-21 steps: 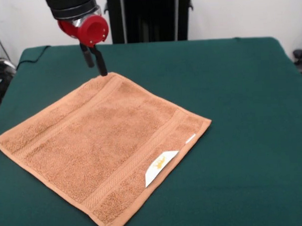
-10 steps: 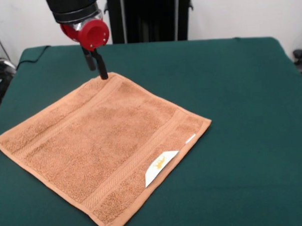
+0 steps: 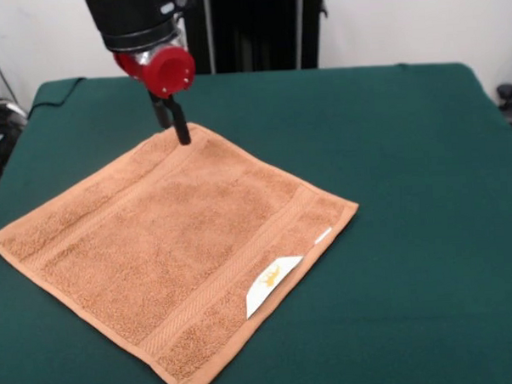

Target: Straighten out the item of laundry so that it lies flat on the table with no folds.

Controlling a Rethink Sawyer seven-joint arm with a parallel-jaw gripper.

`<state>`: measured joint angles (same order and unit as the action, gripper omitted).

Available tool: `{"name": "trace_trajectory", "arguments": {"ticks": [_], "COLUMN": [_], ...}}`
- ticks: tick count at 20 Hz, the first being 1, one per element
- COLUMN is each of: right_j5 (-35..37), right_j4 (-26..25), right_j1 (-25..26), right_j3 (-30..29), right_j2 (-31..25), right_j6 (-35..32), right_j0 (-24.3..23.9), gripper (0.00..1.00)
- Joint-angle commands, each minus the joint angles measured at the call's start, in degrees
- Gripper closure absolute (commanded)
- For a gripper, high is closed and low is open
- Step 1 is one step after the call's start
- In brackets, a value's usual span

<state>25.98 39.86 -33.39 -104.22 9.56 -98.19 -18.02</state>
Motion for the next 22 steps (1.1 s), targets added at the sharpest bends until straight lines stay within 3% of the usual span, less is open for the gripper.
{"name": "trace_trajectory", "arguments": {"ticks": [1,7,12,22], "right_j5": [-0.1,-0.6,-3.7,-4.0], "right_j4": [3.9,5.9,6.4,3.2], "right_j1": [5.4,4.4,4.0,4.8], "right_j3": [-2.4,-4.2,-6.3,-5.9], "right_j2": [-1.6,-0.7,-3.8,-2.3], "right_j6": [-23.3,-28.2,-27.2,-27.7], "right_j0": [5.5,7.5,5.3,4.3], "gripper": [0.0,0.0,0.0,0.0]}}
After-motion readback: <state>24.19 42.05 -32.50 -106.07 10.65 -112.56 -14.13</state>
